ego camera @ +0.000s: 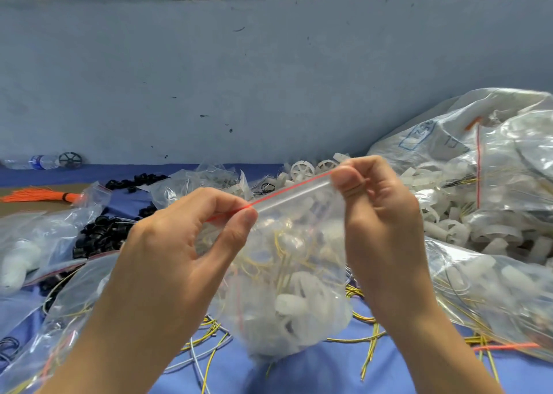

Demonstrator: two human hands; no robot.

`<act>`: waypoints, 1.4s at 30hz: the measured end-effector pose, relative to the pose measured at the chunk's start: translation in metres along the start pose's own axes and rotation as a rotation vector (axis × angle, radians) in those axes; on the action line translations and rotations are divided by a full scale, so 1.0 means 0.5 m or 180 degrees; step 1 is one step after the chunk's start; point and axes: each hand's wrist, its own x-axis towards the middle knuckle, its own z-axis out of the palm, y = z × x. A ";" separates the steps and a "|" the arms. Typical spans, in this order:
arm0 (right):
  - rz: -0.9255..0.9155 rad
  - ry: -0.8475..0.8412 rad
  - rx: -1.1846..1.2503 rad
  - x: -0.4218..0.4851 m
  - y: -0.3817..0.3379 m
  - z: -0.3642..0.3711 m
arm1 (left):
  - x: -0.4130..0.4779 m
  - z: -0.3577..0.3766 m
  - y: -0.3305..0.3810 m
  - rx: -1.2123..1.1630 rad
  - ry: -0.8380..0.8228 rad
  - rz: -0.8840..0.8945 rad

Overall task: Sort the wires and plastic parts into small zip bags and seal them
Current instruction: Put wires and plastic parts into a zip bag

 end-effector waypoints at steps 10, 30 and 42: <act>0.0130 0.0405 -0.0005 0.037 0.038 -0.061 | -0.003 -0.008 -0.058 0.0115 0.0379 -0.0138; -0.0167 -0.0247 -0.0214 0.004 0.019 -0.023 | 0.006 0.020 -0.068 -0.1289 0.0462 -0.0682; -0.1139 -0.0764 -0.0927 -0.053 -0.011 0.035 | -0.005 0.053 -0.042 -0.1818 0.0266 -0.0699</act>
